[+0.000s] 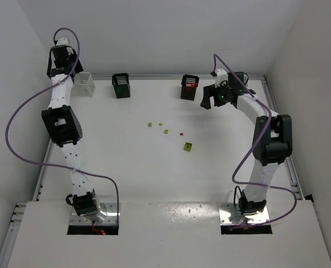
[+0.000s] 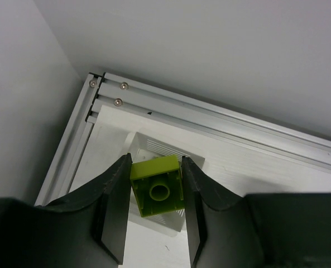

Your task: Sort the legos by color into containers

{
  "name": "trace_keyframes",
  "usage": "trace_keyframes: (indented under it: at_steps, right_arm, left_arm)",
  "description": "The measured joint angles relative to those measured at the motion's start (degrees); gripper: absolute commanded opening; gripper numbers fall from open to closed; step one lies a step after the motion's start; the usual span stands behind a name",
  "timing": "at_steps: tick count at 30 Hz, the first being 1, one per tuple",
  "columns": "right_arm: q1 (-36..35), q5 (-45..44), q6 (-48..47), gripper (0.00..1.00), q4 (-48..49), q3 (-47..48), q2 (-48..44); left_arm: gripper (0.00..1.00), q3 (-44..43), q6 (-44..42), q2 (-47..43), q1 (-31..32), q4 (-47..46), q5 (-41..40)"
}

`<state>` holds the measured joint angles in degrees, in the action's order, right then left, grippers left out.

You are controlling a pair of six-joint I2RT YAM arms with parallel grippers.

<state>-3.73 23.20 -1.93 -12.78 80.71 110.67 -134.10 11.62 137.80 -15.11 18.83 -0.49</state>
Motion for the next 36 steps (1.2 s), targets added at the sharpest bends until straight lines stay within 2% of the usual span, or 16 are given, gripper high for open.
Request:
trace_keyframes:
  at_steps: [2, 3, 5, 6, 9, 14, 20, 29, 36]
  right_arm:
    - [-0.11, 0.04, -0.04, 0.86, -0.35, 0.28, 0.07]
    - [-0.17, 0.09, -0.13, 0.86, -0.50, 0.57, 0.17]
    - [-0.28, 0.33, -0.42, 0.86, -0.63, 1.22, 0.48]
    - [-0.37, 0.50, -0.72, 0.86, -0.66, 1.55, 0.74]
    - [-1.05, 0.92, -2.80, 0.85, -1.16, 1.92, 1.16]
    - [-3.43, 1.11, -7.21, 0.80, -3.34, 2.16, 1.84]
    - [-6.14, 2.14, -12.39, 0.64, -8.48, 4.28, 3.43]
    - [-10.62, 2.71, -19.89, 0.51, -14.12, 4.61, 4.52]
    - [-14.97, 7.61, -31.17, 0.51, -16.55, 0.28, 4.44]
  left_arm:
    - [0.27, 0.00, -0.11, 0.15, 0.00, -0.07, -0.24]
    - [0.36, 0.00, -0.20, 0.22, 0.00, -0.11, -0.39]
    - [0.47, 0.00, -0.28, 0.20, 0.00, -0.37, -0.66]
    - [0.59, -0.04, -0.48, 0.20, -0.04, -0.46, -0.81]
    - [0.70, -0.28, -0.44, 0.22, -0.09, -0.59, -0.90]
    - [0.71, -0.33, 0.07, 0.22, -0.35, -1.36, -0.55]
    - [0.67, 2.51, 1.22, -1.22, -0.37, -2.03, 1.62]
    - [0.67, 25.99, 4.87, -20.76, -0.37, -3.06, 9.11]
    - [0.70, 31.80, 2.62, -30.16, -0.37, -3.04, 20.52]
